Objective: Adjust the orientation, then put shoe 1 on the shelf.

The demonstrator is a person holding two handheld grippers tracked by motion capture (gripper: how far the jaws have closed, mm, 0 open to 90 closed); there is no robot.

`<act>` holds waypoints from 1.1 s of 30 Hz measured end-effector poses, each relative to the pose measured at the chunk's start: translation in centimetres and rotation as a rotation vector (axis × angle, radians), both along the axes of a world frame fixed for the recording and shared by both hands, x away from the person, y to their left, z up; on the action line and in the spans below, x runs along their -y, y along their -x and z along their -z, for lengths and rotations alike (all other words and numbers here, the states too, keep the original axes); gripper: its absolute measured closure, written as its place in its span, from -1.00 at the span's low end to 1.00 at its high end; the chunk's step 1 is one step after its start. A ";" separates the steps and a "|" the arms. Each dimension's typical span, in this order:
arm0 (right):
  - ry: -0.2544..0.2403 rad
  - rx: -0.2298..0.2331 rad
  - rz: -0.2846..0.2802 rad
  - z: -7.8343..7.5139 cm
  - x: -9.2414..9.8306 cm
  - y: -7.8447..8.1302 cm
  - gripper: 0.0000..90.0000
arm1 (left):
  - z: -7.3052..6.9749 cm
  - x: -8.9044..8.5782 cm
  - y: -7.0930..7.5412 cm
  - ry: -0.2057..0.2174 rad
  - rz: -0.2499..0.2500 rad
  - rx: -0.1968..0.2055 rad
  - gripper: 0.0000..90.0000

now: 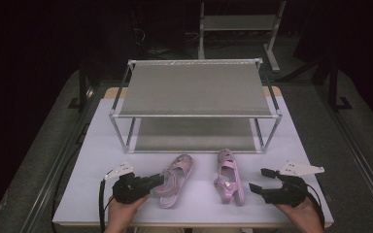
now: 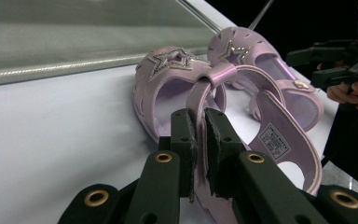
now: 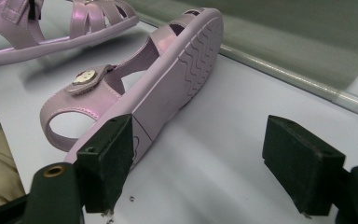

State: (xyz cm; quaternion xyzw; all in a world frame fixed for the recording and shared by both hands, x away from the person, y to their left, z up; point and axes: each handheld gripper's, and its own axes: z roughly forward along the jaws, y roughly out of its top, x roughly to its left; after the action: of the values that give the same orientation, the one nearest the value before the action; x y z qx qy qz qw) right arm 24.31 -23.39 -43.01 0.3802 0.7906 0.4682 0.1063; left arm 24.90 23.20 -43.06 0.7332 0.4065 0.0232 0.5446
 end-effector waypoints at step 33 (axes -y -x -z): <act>-0.009 -0.009 0.012 0.1 0.3 0.3 -0.46 | -0.8 -0.8 -0.1 0.085 -0.015 0.019 0.85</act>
State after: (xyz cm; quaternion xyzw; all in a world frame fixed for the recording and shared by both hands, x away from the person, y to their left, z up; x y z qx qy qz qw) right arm 24.06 -23.69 -43.13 0.3876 0.7867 0.4691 0.1037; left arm 25.04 24.00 -42.24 0.7060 0.4073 0.0169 0.5791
